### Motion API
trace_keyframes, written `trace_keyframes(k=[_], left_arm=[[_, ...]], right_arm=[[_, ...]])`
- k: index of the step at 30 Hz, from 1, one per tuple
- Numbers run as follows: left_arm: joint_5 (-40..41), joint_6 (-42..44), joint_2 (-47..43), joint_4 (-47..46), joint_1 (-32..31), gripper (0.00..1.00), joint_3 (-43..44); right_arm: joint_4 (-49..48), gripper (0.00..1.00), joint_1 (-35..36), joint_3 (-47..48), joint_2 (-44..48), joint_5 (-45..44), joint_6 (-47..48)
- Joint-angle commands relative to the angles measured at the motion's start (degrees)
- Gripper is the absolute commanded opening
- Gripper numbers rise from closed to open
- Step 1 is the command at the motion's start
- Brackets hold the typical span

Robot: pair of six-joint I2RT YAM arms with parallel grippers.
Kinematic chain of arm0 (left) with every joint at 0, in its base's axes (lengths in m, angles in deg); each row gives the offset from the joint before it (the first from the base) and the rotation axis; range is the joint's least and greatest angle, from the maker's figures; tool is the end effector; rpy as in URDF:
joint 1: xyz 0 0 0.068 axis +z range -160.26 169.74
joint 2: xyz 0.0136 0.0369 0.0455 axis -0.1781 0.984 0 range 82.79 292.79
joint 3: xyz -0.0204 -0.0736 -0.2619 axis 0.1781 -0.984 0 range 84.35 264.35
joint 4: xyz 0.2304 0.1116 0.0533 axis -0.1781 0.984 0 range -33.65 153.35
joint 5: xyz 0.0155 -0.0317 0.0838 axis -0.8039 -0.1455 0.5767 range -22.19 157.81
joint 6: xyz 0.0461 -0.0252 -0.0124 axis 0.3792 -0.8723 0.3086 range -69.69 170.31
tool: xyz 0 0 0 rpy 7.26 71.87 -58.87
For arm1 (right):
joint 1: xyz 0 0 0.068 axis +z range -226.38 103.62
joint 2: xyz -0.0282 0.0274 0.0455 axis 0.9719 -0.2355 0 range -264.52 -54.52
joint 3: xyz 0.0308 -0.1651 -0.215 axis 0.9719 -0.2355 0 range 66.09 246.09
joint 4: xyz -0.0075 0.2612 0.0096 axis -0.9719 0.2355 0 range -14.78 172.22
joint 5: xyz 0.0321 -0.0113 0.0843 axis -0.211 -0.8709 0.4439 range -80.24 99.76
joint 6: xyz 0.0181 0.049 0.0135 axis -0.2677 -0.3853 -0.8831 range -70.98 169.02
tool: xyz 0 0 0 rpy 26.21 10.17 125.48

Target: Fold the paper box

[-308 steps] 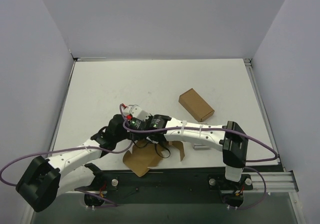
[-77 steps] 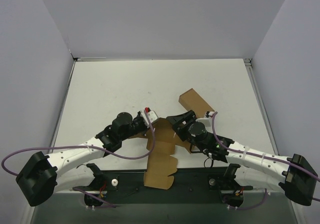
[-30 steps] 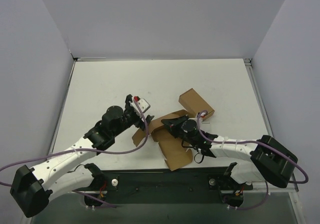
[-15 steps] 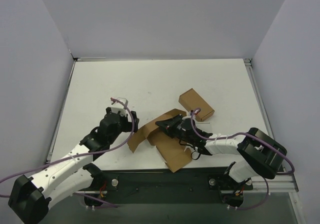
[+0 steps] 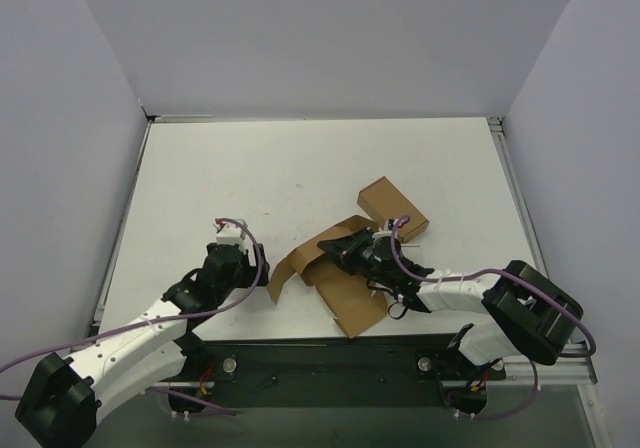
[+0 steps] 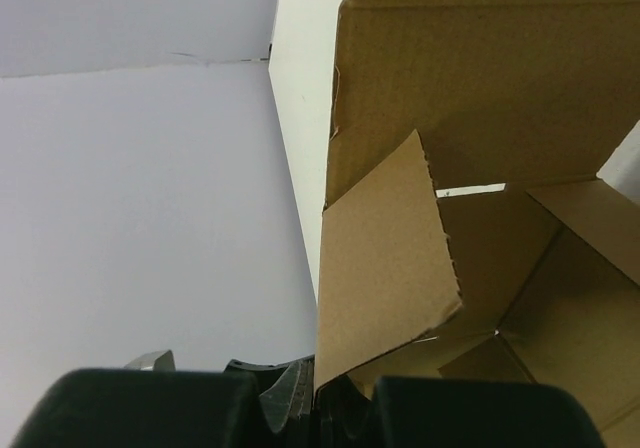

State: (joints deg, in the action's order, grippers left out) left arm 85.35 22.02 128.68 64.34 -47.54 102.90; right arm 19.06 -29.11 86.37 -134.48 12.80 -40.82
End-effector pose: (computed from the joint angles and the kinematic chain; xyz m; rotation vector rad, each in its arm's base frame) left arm 0.1413 -0.0942 0.1813 -0.0024 2.1729 -0.3252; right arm 0.1742 0.1914 0.1855 0.6797 1.8828 1.7708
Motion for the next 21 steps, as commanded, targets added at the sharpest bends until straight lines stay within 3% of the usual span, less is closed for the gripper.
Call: trace_keyframes(k=[1,10,16,21], left_arm=[[-3.12,-1.50,1.83,-5.34,0.19,0.89,-1.23],[-13.58,-0.01,4.12,-21.25,-2.18,0.88,-6.77],[-12.45,2.63,5.61,-25.91,-10.26,0.86,-7.56],[-10.95,3.16,6.49,-29.16,-12.82,0.84,-7.91]], right_arm=[[-4.48,0.00,-0.25,-0.94,1.48,-0.15,1.51],[-4.04,0.00,-0.33,-3.04,2.53,-1.38,3.18],[-3.69,0.00,-0.42,-3.13,3.06,-1.47,3.97],[-2.90,0.00,-0.42,-3.48,3.94,-1.90,4.41]])
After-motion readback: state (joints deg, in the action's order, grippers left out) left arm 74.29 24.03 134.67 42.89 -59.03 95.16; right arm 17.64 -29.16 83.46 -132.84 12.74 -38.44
